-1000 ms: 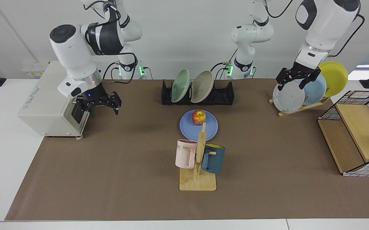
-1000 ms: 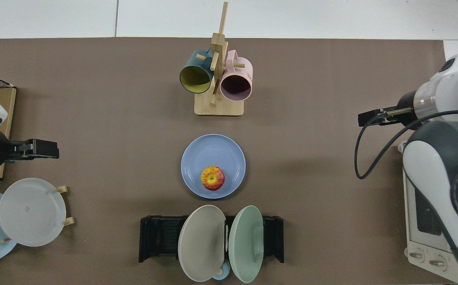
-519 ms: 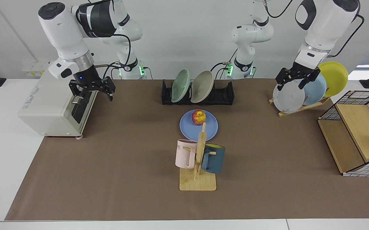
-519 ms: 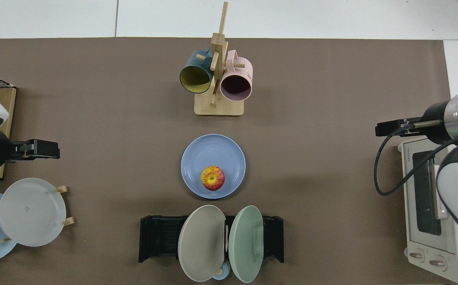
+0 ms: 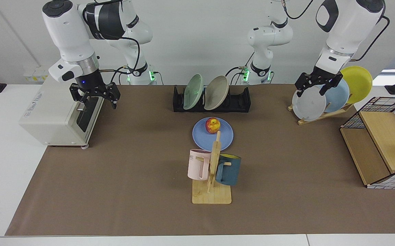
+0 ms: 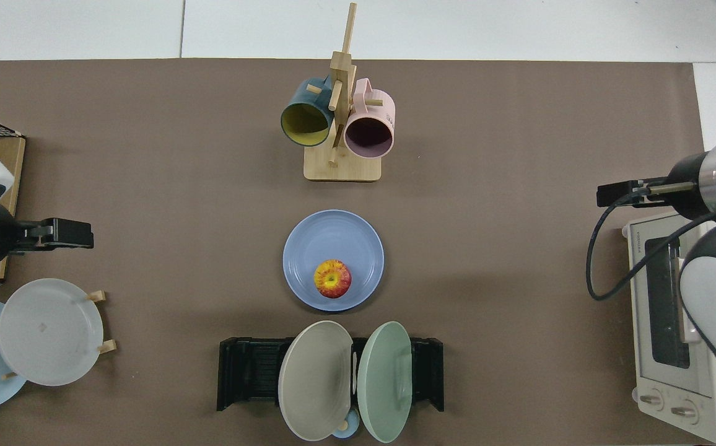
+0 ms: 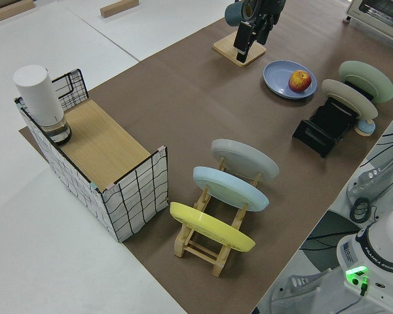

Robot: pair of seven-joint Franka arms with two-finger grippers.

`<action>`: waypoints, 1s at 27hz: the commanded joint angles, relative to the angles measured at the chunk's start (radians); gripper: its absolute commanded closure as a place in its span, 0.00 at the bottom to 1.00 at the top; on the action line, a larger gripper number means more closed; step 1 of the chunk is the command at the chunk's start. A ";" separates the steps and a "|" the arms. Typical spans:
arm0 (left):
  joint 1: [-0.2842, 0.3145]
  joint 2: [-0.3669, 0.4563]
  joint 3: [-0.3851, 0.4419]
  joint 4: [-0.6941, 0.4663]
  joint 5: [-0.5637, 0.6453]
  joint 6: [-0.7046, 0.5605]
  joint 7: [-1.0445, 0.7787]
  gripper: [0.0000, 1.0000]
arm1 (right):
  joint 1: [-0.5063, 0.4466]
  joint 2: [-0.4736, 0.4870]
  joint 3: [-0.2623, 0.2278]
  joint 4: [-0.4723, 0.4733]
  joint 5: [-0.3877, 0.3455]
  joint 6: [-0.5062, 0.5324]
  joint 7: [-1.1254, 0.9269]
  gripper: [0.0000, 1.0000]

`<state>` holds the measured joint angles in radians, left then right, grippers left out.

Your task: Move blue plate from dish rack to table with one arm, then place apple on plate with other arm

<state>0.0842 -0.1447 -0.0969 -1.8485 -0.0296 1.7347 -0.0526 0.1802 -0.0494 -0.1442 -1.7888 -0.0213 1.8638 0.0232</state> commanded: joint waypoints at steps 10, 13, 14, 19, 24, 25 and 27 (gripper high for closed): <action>-0.014 -0.013 0.009 -0.026 -0.007 0.023 0.002 0.00 | -0.016 0.013 0.009 0.052 0.003 -0.061 0.020 0.00; -0.012 -0.013 0.008 -0.026 -0.007 0.023 0.002 0.00 | -0.019 0.013 0.009 0.052 0.006 -0.068 0.027 0.00; -0.012 -0.013 0.008 -0.026 -0.007 0.023 0.002 0.00 | -0.021 0.013 0.009 0.052 0.006 -0.069 0.027 0.00; -0.012 -0.012 0.008 -0.026 -0.007 0.023 0.002 0.00 | -0.099 0.010 0.070 0.051 0.001 -0.071 0.029 0.00; -0.014 -0.012 0.006 -0.026 -0.007 0.023 0.002 0.00 | -0.206 0.008 0.184 0.051 0.001 -0.078 0.030 0.00; -0.014 -0.012 0.006 -0.026 -0.007 0.023 0.000 0.00 | -0.208 0.006 0.189 0.049 0.001 -0.078 0.030 0.00; -0.012 -0.012 0.006 -0.026 -0.007 0.023 0.000 0.00 | -0.208 0.006 0.192 0.049 0.001 -0.081 0.030 0.00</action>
<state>0.0836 -0.1445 -0.0986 -1.8530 -0.0296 1.7349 -0.0526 0.0179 -0.0472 -0.0066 -1.7552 -0.0206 1.8094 0.0377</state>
